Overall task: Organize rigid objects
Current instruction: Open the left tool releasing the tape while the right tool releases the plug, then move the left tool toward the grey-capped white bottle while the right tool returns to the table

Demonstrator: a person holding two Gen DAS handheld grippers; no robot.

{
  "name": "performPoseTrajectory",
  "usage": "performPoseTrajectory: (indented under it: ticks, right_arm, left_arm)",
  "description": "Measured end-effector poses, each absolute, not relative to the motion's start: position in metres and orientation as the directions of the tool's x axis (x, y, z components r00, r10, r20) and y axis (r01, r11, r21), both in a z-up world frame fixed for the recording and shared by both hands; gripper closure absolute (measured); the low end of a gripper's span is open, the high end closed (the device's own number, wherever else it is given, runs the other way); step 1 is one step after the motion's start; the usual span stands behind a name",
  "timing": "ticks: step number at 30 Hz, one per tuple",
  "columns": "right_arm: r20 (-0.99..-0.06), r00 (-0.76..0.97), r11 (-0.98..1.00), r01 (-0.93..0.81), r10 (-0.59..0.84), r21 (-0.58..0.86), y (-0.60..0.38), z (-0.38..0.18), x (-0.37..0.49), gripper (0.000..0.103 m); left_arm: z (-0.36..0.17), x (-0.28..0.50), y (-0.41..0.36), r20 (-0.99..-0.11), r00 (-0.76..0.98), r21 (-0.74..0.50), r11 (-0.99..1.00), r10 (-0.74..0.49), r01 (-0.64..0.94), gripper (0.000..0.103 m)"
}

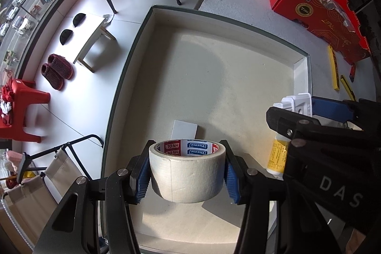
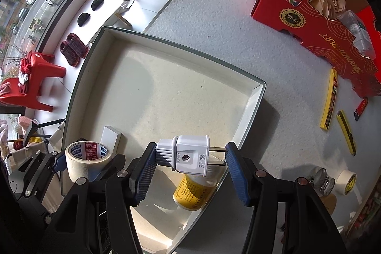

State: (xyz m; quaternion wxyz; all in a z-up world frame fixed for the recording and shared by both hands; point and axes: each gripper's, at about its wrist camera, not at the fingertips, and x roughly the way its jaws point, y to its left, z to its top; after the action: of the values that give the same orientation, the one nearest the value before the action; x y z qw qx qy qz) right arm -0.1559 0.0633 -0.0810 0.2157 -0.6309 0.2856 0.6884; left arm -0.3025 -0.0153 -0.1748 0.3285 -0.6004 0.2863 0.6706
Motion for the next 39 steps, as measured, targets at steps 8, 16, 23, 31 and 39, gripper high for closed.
performPoseTrajectory:
  ticks: [8,16,23,31,39]
  right_arm:
    - [-0.991,-0.125,-0.736,-0.666,-0.055,0.125,0.066,-0.074,-0.146,0.018]
    - [-0.989,-0.123,-0.677,-0.721,-0.082,0.146,0.070,-0.067,-0.111,0.018]
    - [-0.989,-0.110,-0.612,-0.776,-0.102,0.150,0.057,-0.067,-0.042,0.018]
    - [-0.989,-0.091,-0.423,-0.896,-0.120,0.134,0.047,-0.078,0.082,0.018]
    - [-0.985,-0.080,-0.180,-0.978,-0.153,0.107,0.046,-0.098,0.185,0.018]
  left_arm:
    - [-0.174,-0.297,-0.023,-0.993,-0.059,-0.014,-0.616,0.099,-0.787,0.015]
    - [-0.169,-0.291,-0.036,-0.995,-0.043,-0.025,-0.626,0.094,-0.779,0.000]
    - [-0.167,-0.257,-0.043,-0.996,-0.009,-0.038,-0.549,0.083,-0.835,0.000]
    - [-0.154,-0.171,-0.032,-0.992,0.048,-0.079,-0.283,0.113,-0.956,0.000]
    - [-0.156,-0.070,-0.022,-0.988,0.143,-0.141,0.035,0.059,-0.989,0.000]
